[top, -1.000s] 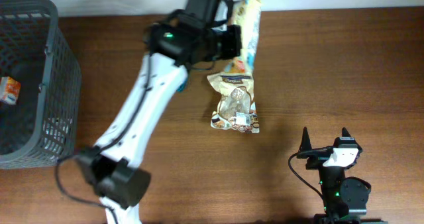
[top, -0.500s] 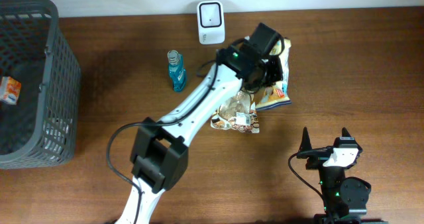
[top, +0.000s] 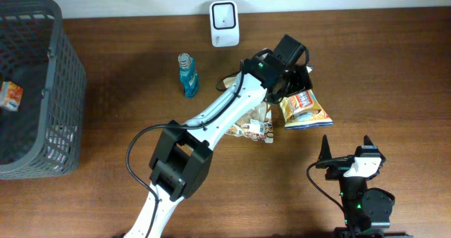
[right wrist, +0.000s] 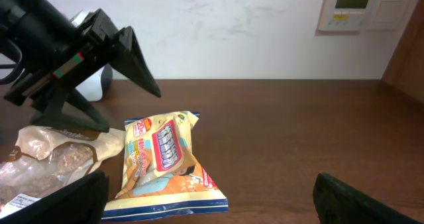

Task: Scan the item barcode
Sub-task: 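Lower the yellow snack bag right of the Pantree bag and release, then return the left gripper to the basket and grasp the clear hex-key packet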

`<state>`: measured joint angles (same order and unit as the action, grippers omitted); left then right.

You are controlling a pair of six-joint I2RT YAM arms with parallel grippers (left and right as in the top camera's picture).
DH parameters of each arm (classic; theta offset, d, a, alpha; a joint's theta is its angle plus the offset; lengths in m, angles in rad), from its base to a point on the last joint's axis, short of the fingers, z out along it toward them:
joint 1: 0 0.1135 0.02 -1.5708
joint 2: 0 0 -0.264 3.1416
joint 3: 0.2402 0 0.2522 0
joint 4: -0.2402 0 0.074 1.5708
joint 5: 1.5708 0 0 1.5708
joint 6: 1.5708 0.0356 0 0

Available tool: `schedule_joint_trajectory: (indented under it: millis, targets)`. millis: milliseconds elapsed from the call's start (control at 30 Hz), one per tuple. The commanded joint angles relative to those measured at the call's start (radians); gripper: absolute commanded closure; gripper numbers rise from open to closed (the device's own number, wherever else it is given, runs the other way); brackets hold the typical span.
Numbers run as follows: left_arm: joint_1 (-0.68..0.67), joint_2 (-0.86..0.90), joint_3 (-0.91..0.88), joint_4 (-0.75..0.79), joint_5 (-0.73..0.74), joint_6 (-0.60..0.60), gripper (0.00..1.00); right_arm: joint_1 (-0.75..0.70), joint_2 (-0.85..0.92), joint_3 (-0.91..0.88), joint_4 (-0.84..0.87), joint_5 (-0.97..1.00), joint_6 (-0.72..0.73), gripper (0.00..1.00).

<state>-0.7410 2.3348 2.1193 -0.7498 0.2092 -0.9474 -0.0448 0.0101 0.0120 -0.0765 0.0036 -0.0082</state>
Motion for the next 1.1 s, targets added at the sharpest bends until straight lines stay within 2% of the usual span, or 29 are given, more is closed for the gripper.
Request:
schedule_joint_trajectory:
  millis: [0,67,233,300,400,500,533,700,767,833,900,1000,1067]
  targets:
    - [0.010,-0.017,0.050,0.005,0.012,0.119,0.18,0.005,-0.006,-0.006,-0.006,0.008,-0.002,0.02]
    - [0.020,-0.043,0.087,-0.008,0.011,0.208,0.10,0.005,-0.006,-0.006,-0.006,0.008,-0.002,0.02]
    - [0.060,-0.150,0.251,-0.177,0.010,0.542,0.01,0.005,-0.006,-0.006,-0.006,0.008,-0.002,0.02]
    - [0.092,-0.195,0.329,-0.286,-0.010,0.675,0.01,0.005,-0.006,-0.006,-0.006,0.008,-0.002,0.02]
    - [0.159,-0.251,0.427,-0.418,-0.085,0.778,0.00,0.005,-0.006,-0.006,-0.006,0.008,-0.002,0.02]
    - [0.270,-0.319,0.510,-0.515,-0.182,0.828,0.01,0.005,-0.006,-0.006,-0.006,0.008,-0.002,0.02]
    - [0.353,-0.363,0.534,-0.535,-0.190,0.834,0.00,0.005,-0.006,-0.006,-0.006,0.008,-0.002,0.02]
    - [0.631,-0.493,0.540,-0.543,-0.190,0.833,0.01,0.005,-0.006,-0.006,-0.006,0.008,-0.002,0.02]
    - [0.787,-0.529,0.540,-0.539,-0.200,0.833,0.01,0.005,-0.006,-0.006,-0.006,0.008,-0.002,0.02]
    - [0.899,-0.536,0.540,-0.540,-0.206,0.833,0.01,0.005,-0.006,-0.006,-0.006,0.008,-0.002,0.02]
    - [1.093,-0.521,0.536,-0.556,-0.206,0.833,0.01,0.005,-0.006,-0.006,-0.006,0.008,-0.002,0.02]
    - [1.228,-0.488,0.529,-0.579,-0.206,0.833,0.02,0.005,-0.006,-0.006,-0.006,0.008,-0.002,0.02]
    - [1.305,-0.459,0.529,-0.609,-0.206,0.832,0.05,0.005,-0.006,-0.006,-0.006,0.008,-0.002,0.02]
